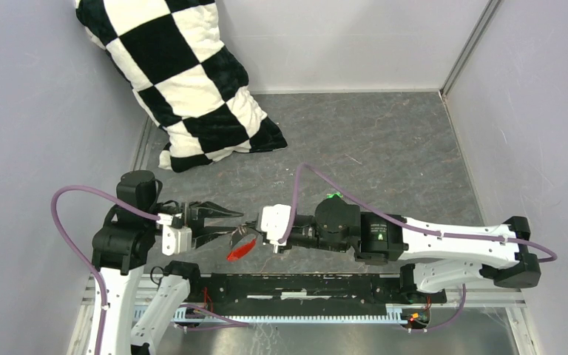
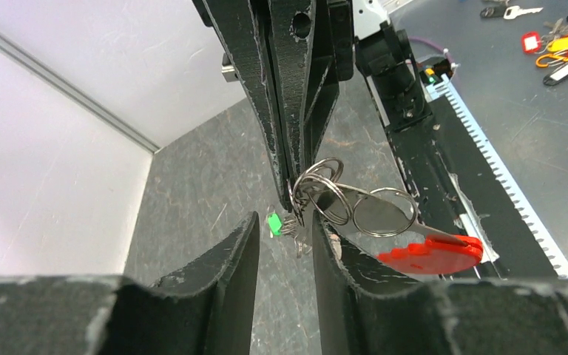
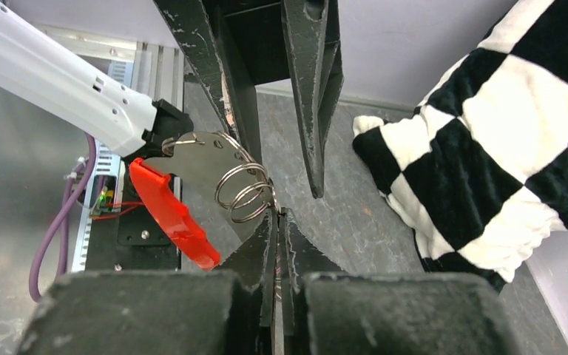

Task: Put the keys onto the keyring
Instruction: Adjust the keyring.

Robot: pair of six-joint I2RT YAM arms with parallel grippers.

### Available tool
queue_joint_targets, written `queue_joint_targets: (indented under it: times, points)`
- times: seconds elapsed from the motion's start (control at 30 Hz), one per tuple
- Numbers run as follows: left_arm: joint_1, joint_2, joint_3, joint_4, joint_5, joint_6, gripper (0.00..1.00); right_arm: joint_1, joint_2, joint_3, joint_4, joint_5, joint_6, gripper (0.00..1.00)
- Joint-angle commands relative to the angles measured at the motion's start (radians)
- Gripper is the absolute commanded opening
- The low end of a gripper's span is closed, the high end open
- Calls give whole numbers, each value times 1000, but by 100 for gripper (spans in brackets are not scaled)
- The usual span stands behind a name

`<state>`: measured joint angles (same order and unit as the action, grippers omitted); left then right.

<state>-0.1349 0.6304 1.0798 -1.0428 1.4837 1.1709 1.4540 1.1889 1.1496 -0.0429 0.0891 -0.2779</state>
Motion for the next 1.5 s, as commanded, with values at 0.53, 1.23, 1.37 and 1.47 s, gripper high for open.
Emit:
queue_joint_targets:
  times: [0.53,1.23,1.37,1.47]
  points:
    - [-2,8,3,7,6,-6,12,38,119,239,-192,-6,-76,1]
    - [-2,28,67,11,112,-120,2,37,-120,-64,-14,81,4,51]
    - [-2,27,78,11,114,-134,2,38,-97,-50,3,89,-20,51]
    - [-2,23,80,10,121,-148,2,37,-82,-38,24,85,-42,50]
